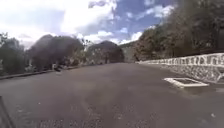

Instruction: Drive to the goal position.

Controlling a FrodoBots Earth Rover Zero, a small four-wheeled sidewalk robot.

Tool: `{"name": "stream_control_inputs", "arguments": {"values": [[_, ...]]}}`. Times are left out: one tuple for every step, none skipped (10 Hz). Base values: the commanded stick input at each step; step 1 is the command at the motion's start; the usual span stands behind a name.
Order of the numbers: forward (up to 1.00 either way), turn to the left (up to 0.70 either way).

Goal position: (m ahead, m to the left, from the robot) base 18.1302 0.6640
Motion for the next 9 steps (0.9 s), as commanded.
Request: {"name": "stream_control_inputs", "arguments": {"values": [[0.70,0.00],[0.70,0.00],[0.70,0.00],[0.70,0.00],[0.70,0.00],[0.70,0.00],[0.70,0.00],[0.70,0.00],[0.70,0.00]]}}
